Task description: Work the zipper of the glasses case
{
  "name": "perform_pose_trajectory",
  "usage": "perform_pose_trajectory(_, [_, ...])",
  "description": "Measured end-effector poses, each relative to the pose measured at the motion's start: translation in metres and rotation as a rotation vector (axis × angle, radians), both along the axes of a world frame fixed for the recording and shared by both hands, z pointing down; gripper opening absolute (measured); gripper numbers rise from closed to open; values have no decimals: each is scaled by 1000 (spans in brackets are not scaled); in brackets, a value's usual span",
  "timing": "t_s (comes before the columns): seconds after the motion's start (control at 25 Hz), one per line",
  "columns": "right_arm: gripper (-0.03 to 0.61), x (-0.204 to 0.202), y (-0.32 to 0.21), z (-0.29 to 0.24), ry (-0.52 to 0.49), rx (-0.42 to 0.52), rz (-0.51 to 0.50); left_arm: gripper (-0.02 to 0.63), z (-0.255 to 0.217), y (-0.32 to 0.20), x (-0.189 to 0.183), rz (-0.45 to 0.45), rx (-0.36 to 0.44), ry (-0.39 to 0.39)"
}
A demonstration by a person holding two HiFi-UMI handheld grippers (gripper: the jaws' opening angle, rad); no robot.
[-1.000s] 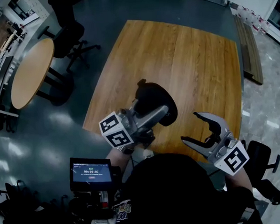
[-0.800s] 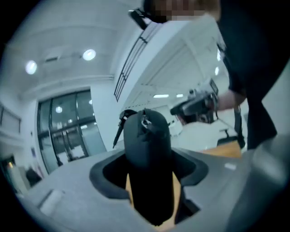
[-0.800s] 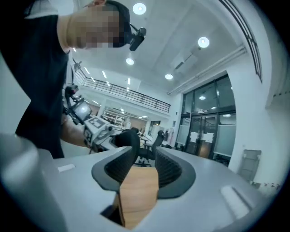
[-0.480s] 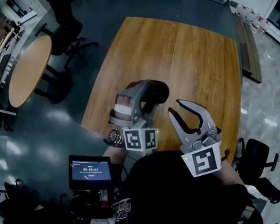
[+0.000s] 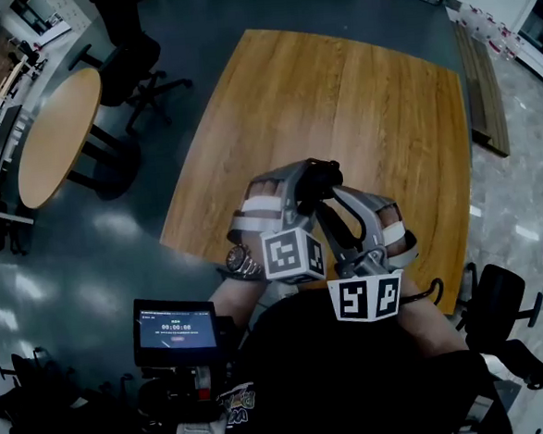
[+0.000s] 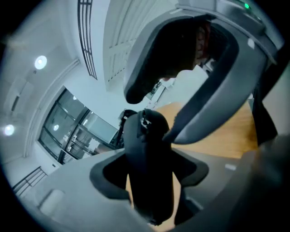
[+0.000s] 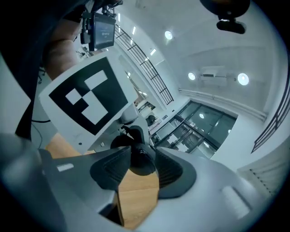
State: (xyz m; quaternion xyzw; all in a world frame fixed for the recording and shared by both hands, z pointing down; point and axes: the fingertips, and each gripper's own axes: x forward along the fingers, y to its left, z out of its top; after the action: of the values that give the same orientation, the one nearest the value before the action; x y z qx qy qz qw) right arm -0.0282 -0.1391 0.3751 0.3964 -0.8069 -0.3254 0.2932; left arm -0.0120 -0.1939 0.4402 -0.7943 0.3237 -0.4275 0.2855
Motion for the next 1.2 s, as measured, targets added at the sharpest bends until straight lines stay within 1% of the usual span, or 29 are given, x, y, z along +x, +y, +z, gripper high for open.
perform_pose_trajectory(0.12, [150, -3, 1, 11, 105, 25, -13, 270, 12, 6, 8, 0, -89, 14])
perform_pose_trajectory(0.2, [135, -1, 1, 16, 146, 20, -15, 270, 18, 8, 9, -7, -132, 13])
perform_pose_trajectory(0.36, [86, 1, 2, 19, 171, 20, -20, 270, 25, 11, 8, -29, -209, 7])
perform_pose_trajectory(0.4, [44, 3, 2, 18, 168, 23, -15, 270, 27, 12, 9, -32, -227, 11])
perform_pose_trajectory(0.44, [23, 6, 2, 17, 161, 23, -8, 270, 28, 13, 9, -31, -239, 15])
perform_pose_trajectory(0.48, [8, 9, 0, 16, 149, 17, 0, 270, 30, 14, 10, -29, -250, 23])
perform_pose_trajectory(0.56, [9, 13, -3, 15, 112, -8, 10, 268, 31, 15, 11, -27, -264, 58])
perform_pose_trajectory(0.68, [9, 19, -6, 11, 22, -45, 18, 265, 30, 16, 13, -28, -286, 122])
perform_pose_trajectory(0.84, [12, 29, -10, 11, -108, -135, 48, 264, 29, 16, 12, -35, -313, 185])
perform_pose_trajectory(0.92, [12, 31, -10, 13, -157, -164, 50, 264, 28, 17, 12, -35, -321, 215])
perform_pose_trajectory(1.0, [14, 34, -11, 15, -192, -187, 55, 264, 27, 16, 13, -35, -307, 228])
perform_pose_trajectory(1.12, [60, 42, -14, 20, -257, -239, 65, 264, 27, 14, 13, -37, -276, 217])
perform_pose_trajectory(1.2, [64, 43, -14, 20, -294, -259, 58, 264, 28, 15, 13, -34, -270, 211])
